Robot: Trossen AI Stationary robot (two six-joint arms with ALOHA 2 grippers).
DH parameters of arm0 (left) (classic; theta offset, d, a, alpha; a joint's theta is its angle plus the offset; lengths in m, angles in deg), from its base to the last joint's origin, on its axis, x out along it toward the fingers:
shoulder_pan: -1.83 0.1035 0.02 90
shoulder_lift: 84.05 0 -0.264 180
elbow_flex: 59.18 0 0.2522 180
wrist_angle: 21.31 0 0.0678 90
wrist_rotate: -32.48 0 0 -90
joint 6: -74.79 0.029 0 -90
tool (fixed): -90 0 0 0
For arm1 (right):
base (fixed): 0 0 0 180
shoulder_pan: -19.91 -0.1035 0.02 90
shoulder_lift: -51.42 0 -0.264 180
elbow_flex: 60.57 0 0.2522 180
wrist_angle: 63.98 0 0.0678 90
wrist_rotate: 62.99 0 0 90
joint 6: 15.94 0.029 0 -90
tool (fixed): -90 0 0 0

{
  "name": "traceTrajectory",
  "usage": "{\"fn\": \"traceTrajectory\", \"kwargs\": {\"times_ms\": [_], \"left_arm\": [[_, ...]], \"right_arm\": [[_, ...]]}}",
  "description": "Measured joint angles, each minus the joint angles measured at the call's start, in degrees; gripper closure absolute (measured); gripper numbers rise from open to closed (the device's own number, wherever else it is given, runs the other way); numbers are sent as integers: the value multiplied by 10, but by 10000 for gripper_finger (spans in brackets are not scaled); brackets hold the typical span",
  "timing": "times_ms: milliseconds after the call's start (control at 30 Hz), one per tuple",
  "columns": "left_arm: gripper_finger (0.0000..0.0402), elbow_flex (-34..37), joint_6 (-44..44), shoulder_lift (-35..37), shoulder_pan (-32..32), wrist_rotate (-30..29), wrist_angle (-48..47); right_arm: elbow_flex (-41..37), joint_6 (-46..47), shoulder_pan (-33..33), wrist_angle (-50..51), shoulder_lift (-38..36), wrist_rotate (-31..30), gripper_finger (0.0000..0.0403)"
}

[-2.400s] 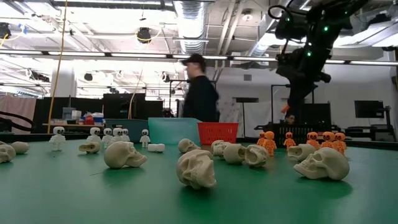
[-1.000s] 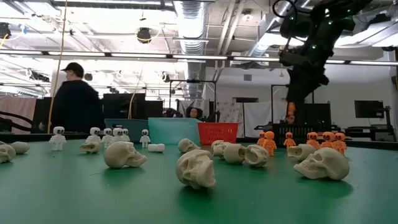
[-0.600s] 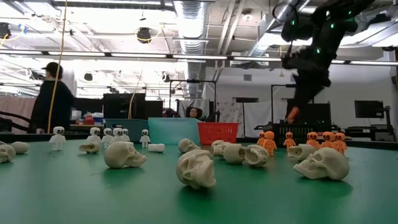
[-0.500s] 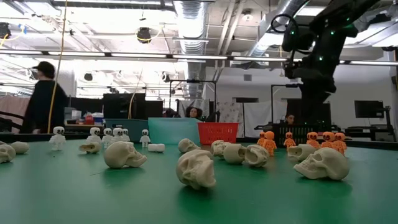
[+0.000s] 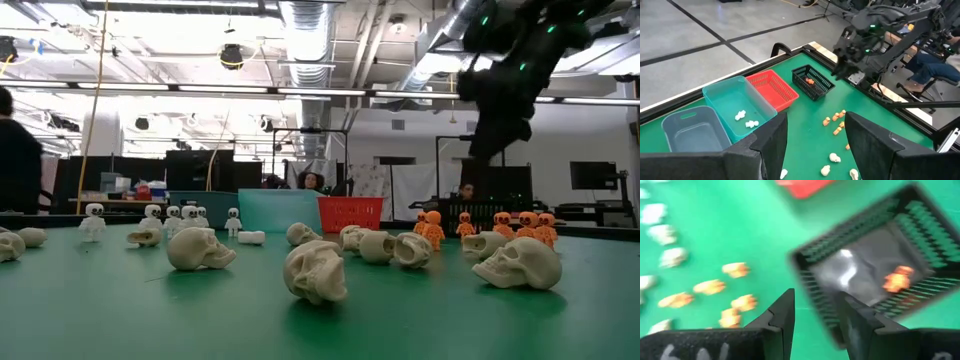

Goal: Sort Halloween decoration
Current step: Put the orange skeleton toy into the black bin

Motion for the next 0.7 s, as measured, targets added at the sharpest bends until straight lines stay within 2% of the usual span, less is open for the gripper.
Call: {"fn": "traceTrajectory", "kwargs": {"times_ms": [67,133,300,400,567,700], "left_arm": [[214,0,0,0,0,0,0],[214,0,0,0,0,0,0],[214,0,0,0,0,3,0],[214,0,0,0,0,2,0],[214,0,0,0,0,-1,0],[214,0,-1,-3,0,-6,0]], "right_arm": [[0,18,-42,-1,-30,2,261],[-1,50,-95,-2,-63,-25,262],[-63,212,-267,-25,-158,-165,262],[-119,314,-391,-85,-181,-270,262],[-177,417,-557,-174,-140,-449,262],[-180,494,-629,-176,-66,-547,265]]}}
